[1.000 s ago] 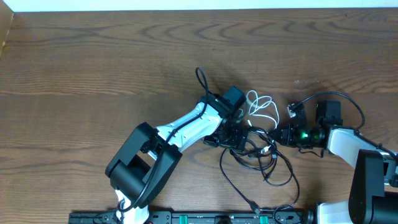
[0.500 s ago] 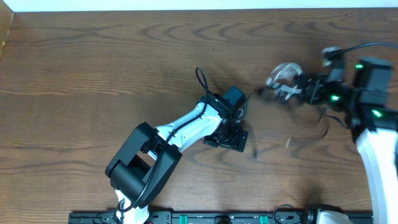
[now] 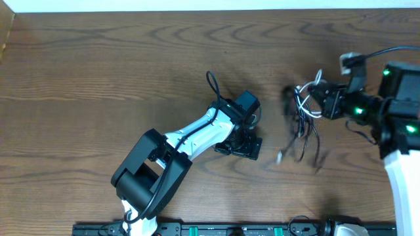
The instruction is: Untangle cables
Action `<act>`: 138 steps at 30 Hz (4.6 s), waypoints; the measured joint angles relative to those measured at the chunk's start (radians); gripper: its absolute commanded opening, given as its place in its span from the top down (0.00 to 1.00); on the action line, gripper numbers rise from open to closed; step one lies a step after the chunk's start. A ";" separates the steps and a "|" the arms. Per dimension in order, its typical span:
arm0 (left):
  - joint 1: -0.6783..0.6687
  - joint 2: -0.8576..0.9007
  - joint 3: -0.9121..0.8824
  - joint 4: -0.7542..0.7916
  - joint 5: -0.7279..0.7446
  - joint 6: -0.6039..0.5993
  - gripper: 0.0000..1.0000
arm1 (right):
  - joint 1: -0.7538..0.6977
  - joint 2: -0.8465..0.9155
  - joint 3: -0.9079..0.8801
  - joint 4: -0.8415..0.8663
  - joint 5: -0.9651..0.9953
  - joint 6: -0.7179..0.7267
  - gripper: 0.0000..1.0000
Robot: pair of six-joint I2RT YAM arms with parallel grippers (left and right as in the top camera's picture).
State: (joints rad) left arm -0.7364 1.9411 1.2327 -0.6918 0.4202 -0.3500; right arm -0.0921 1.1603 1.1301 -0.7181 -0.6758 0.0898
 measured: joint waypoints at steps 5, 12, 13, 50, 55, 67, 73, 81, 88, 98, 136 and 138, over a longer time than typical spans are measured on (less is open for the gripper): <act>0.000 0.000 0.000 0.001 0.000 0.000 0.14 | 0.028 -0.031 0.034 -0.058 0.271 0.043 0.99; 0.000 0.000 0.000 0.001 0.000 0.000 0.14 | 0.003 0.036 0.073 -0.069 -0.035 -0.052 0.99; 0.000 0.000 0.000 0.002 0.000 0.000 0.14 | 0.018 0.032 0.086 -0.093 -0.019 -0.065 0.99; -0.005 0.000 0.000 0.172 -0.004 -0.048 0.15 | 0.260 0.228 -0.080 -0.321 0.423 0.141 0.40; -0.043 0.000 0.000 0.267 -0.006 -0.074 0.91 | 0.260 0.162 -0.080 -0.360 0.414 0.138 0.36; -0.089 0.033 0.000 0.301 -0.166 -0.286 0.93 | 0.260 0.078 -0.079 -0.483 0.368 0.167 0.30; -0.032 0.033 0.000 0.284 -0.171 -0.438 0.93 | 0.261 0.076 -0.120 -0.435 0.296 0.136 0.51; 0.049 0.030 0.001 0.242 -0.167 -0.634 0.93 | 0.319 0.075 -0.404 -0.193 0.190 0.300 0.41; 0.051 0.030 0.001 0.240 -0.167 -0.686 0.93 | 0.324 0.076 -0.549 0.085 0.213 0.571 0.41; 0.052 0.032 0.000 0.214 -0.188 -0.701 0.92 | 0.354 0.100 -0.570 0.246 0.274 0.741 0.33; 0.052 0.028 0.003 0.137 -0.191 -0.689 0.92 | 0.399 0.206 -0.571 0.388 0.342 0.627 0.80; 0.052 0.028 0.003 0.136 -0.191 -0.689 0.92 | 0.399 0.207 -0.571 0.394 0.376 0.655 0.81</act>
State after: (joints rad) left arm -0.6842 1.9690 1.2362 -0.5560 0.2291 -1.0389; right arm 0.3069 1.3670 0.5594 -0.3237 -0.3000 0.7452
